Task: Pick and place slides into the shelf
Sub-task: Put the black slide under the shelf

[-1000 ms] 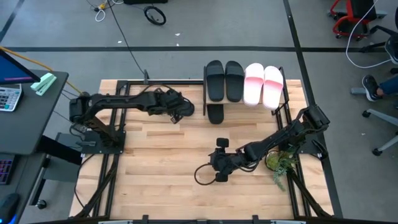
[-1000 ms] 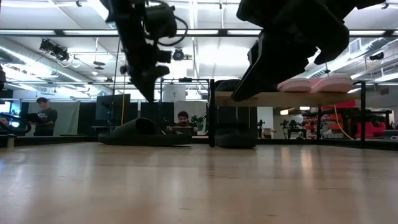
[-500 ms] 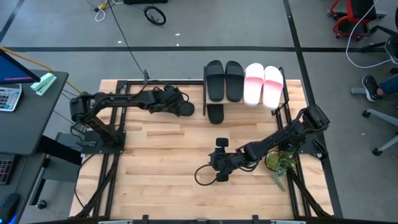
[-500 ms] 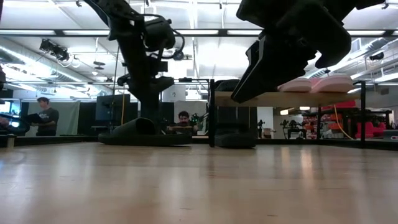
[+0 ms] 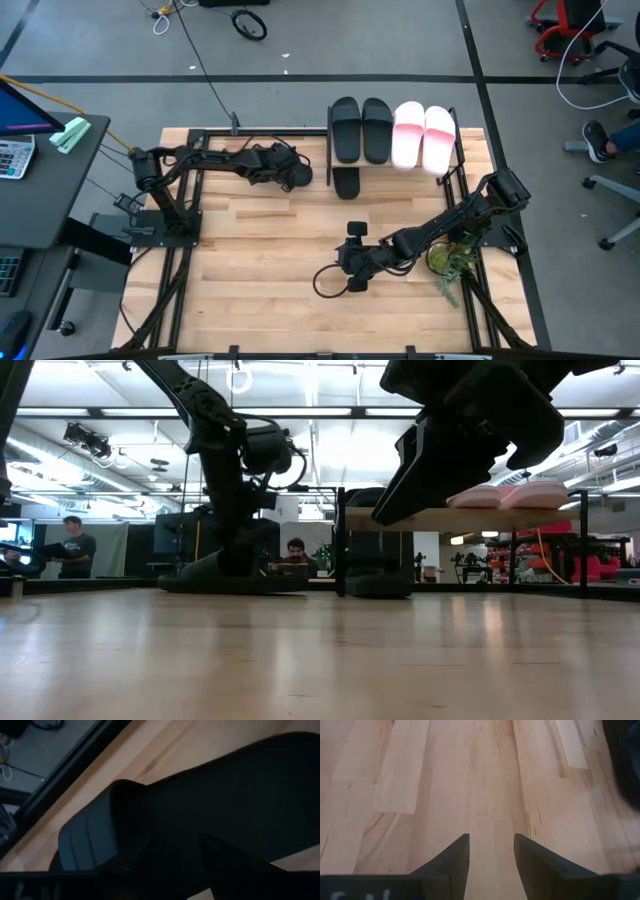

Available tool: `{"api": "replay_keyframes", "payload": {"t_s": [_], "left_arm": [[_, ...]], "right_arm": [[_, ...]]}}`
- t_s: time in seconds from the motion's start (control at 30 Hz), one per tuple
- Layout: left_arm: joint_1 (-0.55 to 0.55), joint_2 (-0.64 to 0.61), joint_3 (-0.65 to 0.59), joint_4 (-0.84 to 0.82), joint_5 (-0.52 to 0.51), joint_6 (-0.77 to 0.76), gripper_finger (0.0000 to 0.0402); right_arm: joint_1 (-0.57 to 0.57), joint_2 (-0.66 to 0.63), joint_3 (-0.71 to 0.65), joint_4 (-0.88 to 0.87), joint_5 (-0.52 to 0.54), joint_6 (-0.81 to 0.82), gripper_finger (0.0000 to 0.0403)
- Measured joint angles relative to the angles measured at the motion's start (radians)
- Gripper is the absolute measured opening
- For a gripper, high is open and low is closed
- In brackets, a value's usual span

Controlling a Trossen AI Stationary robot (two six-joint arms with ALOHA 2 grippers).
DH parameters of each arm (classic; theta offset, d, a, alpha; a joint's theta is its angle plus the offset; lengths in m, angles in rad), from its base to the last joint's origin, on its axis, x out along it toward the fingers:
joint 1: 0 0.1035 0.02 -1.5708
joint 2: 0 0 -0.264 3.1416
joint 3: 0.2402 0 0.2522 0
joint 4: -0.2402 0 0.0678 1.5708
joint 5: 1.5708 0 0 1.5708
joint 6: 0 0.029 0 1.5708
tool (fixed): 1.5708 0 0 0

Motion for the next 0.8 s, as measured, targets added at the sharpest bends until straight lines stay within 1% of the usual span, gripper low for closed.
{"api": "replay_keyframes", "payload": {"t_s": [0.07, 0.2, 0.5, 0.57, 0.7, 0.8], "left_arm": [[-0.002, 0.002, 0.000, -0.001, -0.002, 0.027, 0.0164], [-0.016, -0.006, 0.006, -0.009, -0.005, 0.032, 0.0165], [-0.080, -0.007, 0.099, -0.020, -0.005, 0.108, 0.0165], [-0.085, -0.008, 0.108, -0.026, -0.030, 0.113, 0.0165], [-0.071, -0.008, 0.108, -0.072, -0.128, 0.122, 0.0165], [-0.056, -0.002, 0.108, -0.114, -0.133, 0.093, 0.0165]], "right_arm": [[0.000, 0.000, 0.000, 0.000, 0.000, 0.000, 0.0159], [0.000, 0.000, 0.000, 0.000, 0.000, -0.005, 0.0159], [0.000, 0.000, 0.000, 0.000, 0.000, -0.006, 0.0159], [0.000, 0.000, 0.000, 0.000, 0.000, -0.006, 0.0159], [0.000, 0.000, 0.000, 0.000, 0.000, -0.007, 0.0159], [0.000, 0.000, 0.000, 0.000, 0.000, -0.008, 0.0159]]}}
